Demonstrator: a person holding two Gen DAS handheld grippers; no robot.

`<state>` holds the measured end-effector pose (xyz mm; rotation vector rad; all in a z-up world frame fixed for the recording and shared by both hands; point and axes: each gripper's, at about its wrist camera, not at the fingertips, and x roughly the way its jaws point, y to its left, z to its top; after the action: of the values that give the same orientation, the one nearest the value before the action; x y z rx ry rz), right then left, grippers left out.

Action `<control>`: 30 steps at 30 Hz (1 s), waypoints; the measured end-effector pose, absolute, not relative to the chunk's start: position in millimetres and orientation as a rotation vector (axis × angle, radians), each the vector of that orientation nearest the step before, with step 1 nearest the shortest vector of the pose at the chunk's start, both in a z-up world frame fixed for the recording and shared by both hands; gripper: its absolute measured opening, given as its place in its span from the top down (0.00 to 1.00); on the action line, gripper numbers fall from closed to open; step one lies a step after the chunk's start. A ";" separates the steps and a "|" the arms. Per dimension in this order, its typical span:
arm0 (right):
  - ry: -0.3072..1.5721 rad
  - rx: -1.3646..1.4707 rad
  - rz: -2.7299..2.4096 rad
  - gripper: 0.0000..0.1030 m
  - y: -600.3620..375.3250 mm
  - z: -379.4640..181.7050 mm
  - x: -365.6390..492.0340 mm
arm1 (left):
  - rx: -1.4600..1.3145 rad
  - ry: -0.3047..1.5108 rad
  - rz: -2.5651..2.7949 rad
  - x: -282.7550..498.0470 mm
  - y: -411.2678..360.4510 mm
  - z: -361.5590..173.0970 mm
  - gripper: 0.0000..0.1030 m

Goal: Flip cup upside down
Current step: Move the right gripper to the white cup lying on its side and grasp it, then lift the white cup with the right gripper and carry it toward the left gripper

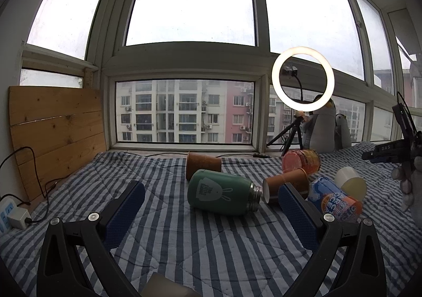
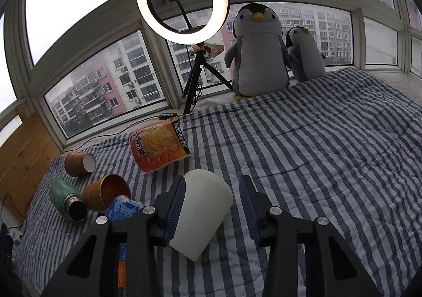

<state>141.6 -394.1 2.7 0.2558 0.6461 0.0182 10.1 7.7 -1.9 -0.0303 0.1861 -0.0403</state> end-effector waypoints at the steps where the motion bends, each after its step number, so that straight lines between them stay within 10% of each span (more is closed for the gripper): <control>1: 0.669 0.255 0.022 0.67 -394.8 2.5 153.0 | -0.034 0.180 -0.041 8.7 8.2 -0.2 0.01; 30: 0.933 0.281 0.198 0.74 -410.5 -19.4 177.2 | -0.003 0.229 -0.100 -7.3 -12.7 19.2 0.01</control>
<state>177.2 -410.5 -19.4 0.2809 0.9331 0.1983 -7.3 -12.7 19.2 -0.0025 0.2286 -0.1001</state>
